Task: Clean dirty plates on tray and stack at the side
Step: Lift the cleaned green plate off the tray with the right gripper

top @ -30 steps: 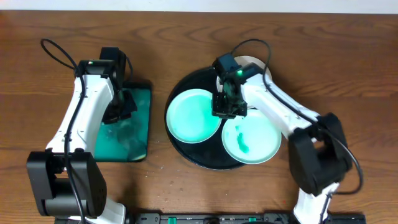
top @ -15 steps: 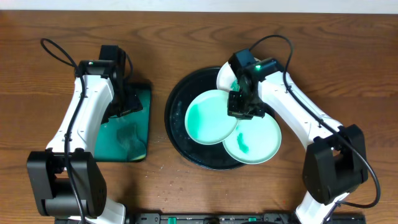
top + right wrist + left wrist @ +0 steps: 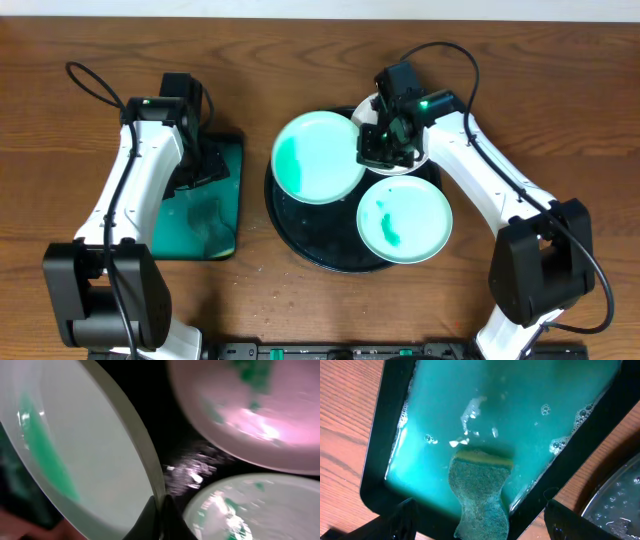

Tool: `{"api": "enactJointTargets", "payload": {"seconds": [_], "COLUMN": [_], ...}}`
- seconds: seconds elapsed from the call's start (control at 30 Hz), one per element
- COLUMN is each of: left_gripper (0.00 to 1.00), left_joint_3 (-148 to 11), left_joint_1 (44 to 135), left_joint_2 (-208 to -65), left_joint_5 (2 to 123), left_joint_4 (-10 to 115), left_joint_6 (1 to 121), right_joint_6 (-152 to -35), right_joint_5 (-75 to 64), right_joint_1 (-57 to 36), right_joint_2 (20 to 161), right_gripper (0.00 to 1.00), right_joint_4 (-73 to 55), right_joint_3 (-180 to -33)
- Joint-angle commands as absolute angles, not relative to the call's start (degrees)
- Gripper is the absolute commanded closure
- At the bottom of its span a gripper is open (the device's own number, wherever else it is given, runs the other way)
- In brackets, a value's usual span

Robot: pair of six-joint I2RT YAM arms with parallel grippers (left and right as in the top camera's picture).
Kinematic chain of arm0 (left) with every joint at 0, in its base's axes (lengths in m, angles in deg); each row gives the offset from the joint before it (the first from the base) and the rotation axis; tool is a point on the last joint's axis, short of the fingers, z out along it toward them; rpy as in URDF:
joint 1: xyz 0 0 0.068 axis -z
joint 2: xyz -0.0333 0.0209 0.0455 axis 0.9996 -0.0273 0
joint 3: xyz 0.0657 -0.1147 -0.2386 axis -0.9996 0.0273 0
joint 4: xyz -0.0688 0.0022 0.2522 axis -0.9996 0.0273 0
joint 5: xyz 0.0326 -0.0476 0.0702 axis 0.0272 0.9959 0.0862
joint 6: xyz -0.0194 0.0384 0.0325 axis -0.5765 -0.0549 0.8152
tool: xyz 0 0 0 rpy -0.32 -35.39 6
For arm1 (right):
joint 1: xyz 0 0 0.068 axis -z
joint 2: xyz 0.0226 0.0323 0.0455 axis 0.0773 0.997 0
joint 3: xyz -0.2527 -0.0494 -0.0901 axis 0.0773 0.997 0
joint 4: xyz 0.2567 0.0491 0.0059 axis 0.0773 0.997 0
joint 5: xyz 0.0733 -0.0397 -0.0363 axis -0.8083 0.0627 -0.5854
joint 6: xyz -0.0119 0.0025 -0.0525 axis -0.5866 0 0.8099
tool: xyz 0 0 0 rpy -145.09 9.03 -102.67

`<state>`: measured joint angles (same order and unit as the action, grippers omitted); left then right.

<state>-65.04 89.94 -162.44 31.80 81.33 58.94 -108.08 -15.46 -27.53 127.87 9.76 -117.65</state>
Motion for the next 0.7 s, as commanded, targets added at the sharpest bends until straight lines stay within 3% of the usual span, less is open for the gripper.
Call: {"api": "enactJointTargets", "payload": {"seconds": [0.0,0.17,0.37,0.53,0.67], "left_gripper": [0.19,0.19,0.19,0.19,0.19], "left_joint_3": [-63.88,-63.0,-62.94,-62.94,-62.94], "left_joint_1": [89.74,89.74,89.74,89.74,89.74], "left_joint_2": [-163.16,-163.18,-163.16,-163.18,-163.16], "left_joint_5": [31.73,31.73,32.76,32.76,32.78], "left_joint_4": [81.49,81.49,81.81,81.79,81.81], "left_joint_6": [59.33,59.31,59.33,59.33,59.33], "right_joint_6": [-106.66,-105.8,-103.95,-100.69,-100.73], "right_joint_5": [-28.23,-39.27,-46.61,-44.71,-34.04], "right_joint_1": [-25.12,-22.52,-19.9,-18.46,-17.3], "right_joint_2": [126.02,126.02,126.02,126.02,126.02], "right_gripper": [0.99,0.99,0.99,0.99,0.98], "right_joint_4": [6.87,5.23,13.69,24.23,31.31], "right_joint_3": [-117.71,-117.71,-117.69,-117.71,-117.69]}}
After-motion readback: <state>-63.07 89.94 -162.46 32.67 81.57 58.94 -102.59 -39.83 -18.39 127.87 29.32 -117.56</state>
